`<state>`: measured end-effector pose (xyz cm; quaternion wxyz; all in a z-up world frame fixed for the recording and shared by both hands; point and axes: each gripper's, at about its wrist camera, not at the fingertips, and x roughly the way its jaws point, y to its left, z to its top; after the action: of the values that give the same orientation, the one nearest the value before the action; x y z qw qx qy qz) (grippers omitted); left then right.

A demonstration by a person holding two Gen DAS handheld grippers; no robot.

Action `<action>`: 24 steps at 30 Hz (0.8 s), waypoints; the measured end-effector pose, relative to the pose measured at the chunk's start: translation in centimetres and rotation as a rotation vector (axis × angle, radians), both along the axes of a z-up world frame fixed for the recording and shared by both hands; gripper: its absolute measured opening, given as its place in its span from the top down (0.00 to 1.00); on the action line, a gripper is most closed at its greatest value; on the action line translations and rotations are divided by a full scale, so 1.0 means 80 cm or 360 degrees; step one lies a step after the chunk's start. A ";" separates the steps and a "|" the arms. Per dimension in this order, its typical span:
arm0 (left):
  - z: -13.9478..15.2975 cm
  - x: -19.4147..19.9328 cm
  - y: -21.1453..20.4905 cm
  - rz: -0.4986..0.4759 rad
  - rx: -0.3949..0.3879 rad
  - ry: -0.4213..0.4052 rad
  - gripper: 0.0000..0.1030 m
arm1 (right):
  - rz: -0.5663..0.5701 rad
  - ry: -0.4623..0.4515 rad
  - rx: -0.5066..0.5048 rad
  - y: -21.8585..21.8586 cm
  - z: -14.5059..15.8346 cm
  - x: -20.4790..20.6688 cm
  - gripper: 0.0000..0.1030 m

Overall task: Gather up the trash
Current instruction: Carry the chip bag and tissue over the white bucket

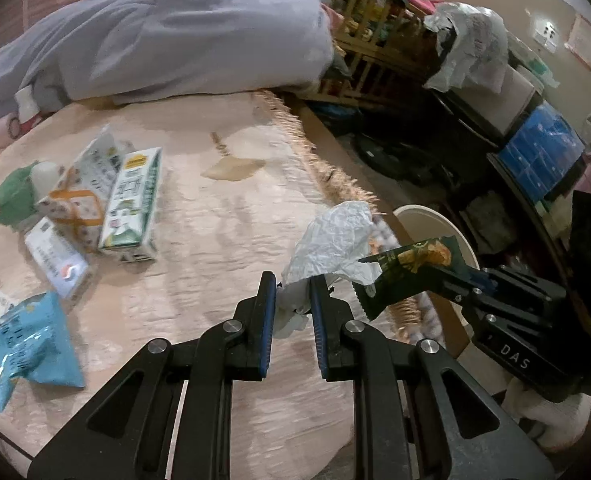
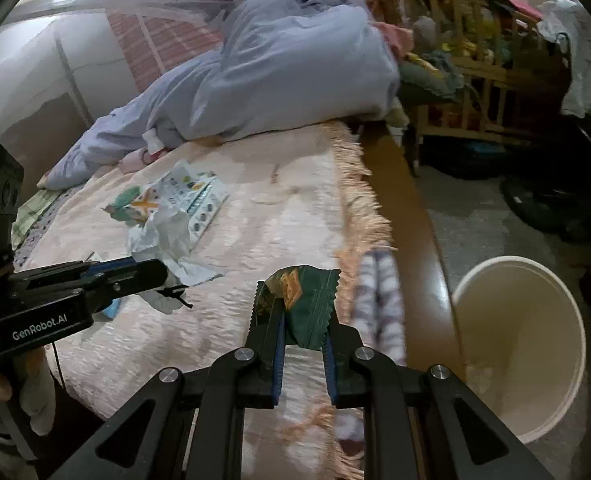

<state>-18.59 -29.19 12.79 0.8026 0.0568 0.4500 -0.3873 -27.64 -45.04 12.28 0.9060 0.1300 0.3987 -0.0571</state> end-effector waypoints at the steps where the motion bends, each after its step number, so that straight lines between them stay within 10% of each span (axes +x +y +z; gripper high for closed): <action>1: 0.000 -0.003 -0.007 -0.0014 0.0002 -0.0004 0.86 | -0.0011 0.0000 -0.0004 -0.004 0.000 -0.003 0.85; 24: -0.016 -0.051 -0.183 -0.0318 -0.0028 0.0121 0.86 | -0.0348 0.0101 -0.0179 -0.126 -0.004 -0.088 0.85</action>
<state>-22.68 -43.87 11.50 0.7428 0.0796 0.4689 -0.4713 -34.67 -55.11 11.97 0.8873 0.1197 0.4066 -0.1819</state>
